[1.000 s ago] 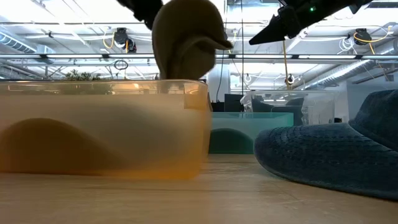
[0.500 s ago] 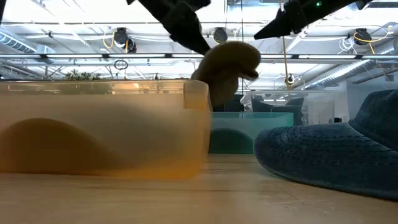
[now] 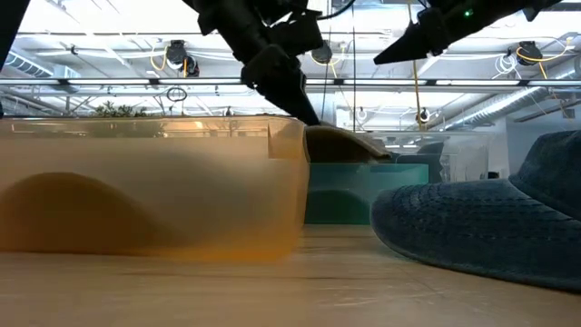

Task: Pick & Place hat
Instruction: Put the brown cap into the blue bin

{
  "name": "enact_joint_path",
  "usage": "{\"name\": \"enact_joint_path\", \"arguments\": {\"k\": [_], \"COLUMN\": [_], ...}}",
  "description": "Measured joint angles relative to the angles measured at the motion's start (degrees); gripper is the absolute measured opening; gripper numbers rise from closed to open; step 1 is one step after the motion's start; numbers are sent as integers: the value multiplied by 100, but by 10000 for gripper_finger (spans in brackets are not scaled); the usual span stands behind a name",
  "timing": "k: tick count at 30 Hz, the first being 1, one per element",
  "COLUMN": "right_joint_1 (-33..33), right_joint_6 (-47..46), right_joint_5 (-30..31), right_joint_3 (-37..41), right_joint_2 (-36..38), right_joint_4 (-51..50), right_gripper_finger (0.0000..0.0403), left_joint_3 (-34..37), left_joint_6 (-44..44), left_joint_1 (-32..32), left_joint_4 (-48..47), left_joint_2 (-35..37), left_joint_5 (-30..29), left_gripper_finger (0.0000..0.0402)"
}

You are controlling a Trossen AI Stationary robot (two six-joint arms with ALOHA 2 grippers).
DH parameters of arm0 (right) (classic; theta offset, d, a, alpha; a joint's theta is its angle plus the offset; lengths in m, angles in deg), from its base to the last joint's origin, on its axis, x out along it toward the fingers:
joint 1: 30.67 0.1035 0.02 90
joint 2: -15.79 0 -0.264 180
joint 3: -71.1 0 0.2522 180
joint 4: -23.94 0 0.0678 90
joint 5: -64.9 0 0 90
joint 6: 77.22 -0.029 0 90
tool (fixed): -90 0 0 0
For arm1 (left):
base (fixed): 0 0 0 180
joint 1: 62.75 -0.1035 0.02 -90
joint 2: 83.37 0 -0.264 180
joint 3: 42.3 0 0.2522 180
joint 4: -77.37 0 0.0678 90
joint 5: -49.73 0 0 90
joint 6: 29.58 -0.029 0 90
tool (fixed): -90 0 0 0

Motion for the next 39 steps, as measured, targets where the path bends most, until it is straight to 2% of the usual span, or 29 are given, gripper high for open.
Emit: {"name": "enact_joint_path", "arguments": {"k": [6,12,21,25,30,36,39], "right_joint_1": [-6,-6,-4,-4,-4,-4,-4], "right_joint_6": [77,90,75,75,75,29,29], "right_joint_5": [-2,-2,-4,-6,-7,-9,-13], "right_joint_3": [19,19,21,21,21,21,21], "right_joint_2": [0,0,0,0,0,0,0], "right_joint_4": [105,140,97,94,101,142,141], "right_gripper_finger": [116,116,116,116,116,116,116], "left_joint_3": [-29,-278,-518,-518,-518,-520,-520], "left_joint_6": [449,630,839,786,586,590,521], "left_joint_1": [0,18,250,295,273,110,8], "left_joint_4": [-146,-371,-772,-811,-699,-661,-663], "left_joint_2": [88,240,240,240,169,-99,-278], "left_joint_5": [-25,-92,-48,-52,-70,-72,-72], "left_gripper_finger": [24,6,16,6,20,5,17]}}
